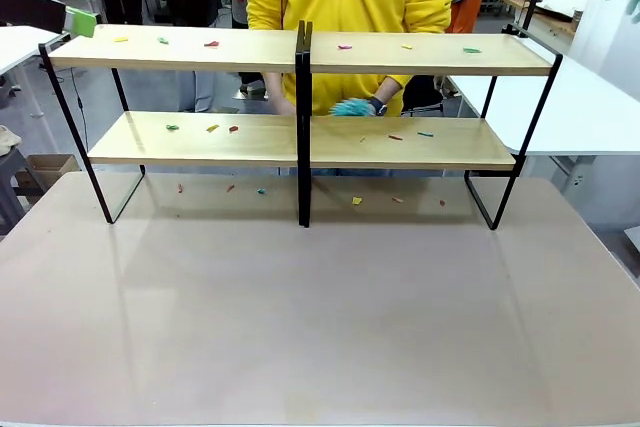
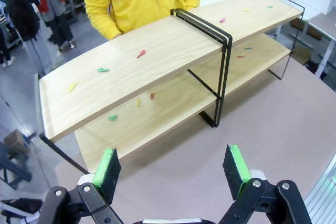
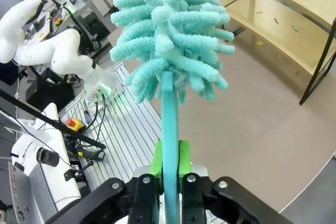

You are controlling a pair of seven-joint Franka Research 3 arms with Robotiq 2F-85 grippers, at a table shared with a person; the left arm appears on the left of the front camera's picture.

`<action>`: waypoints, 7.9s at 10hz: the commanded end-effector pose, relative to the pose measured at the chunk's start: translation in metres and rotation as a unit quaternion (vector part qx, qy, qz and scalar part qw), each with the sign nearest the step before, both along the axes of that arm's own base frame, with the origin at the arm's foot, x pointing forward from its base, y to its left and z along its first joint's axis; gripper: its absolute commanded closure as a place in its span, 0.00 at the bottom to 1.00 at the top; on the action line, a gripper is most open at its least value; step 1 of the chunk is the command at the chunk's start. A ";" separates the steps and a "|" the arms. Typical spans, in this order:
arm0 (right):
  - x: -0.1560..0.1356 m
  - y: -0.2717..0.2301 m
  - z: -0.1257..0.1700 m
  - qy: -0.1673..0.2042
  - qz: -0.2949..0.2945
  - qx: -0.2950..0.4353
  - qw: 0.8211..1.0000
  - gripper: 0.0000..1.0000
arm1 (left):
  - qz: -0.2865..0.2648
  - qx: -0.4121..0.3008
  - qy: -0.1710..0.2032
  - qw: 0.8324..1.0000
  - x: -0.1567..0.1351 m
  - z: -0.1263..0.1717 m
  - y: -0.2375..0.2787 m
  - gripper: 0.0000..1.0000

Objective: Clean the shelves.
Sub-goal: Clean a randomly selected level of the Shelf with the Duster.

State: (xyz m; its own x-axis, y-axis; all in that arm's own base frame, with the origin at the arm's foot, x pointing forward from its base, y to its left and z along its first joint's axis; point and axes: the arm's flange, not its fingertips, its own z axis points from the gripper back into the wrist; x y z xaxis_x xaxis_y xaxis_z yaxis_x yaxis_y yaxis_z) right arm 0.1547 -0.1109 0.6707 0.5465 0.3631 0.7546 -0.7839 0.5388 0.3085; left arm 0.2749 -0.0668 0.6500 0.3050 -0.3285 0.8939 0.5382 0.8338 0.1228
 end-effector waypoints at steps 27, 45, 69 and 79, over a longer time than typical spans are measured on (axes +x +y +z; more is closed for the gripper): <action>0.173 0.443 -0.259 0.159 -0.094 -0.343 0.921 0.88 | 0.001 -0.006 -0.001 1.000 0.000 -0.002 0.000 0.00; 0.278 0.558 -0.328 0.157 -0.295 -0.217 0.917 1.00 | 0.001 -0.006 -0.001 1.000 0.000 -0.002 0.000 0.00; 0.320 0.617 -0.324 0.236 -0.057 -0.221 0.944 1.00 | 0.001 -0.006 -0.001 1.000 0.000 -0.002 0.000 0.00; 0.260 0.487 -0.264 0.274 0.135 -0.209 0.929 1.00 | 0.001 -0.006 -0.001 1.000 0.000 -0.002 0.000 0.00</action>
State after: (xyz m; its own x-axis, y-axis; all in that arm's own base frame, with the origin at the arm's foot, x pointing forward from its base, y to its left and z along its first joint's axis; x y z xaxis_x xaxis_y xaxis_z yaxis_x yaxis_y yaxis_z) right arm 0.4226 0.4021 0.4069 0.5362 0.8372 0.1080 -0.7398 0.4045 0.5377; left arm 0.2752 -0.0667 0.6507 0.3041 -0.3266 0.8949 0.5405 0.8327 0.1202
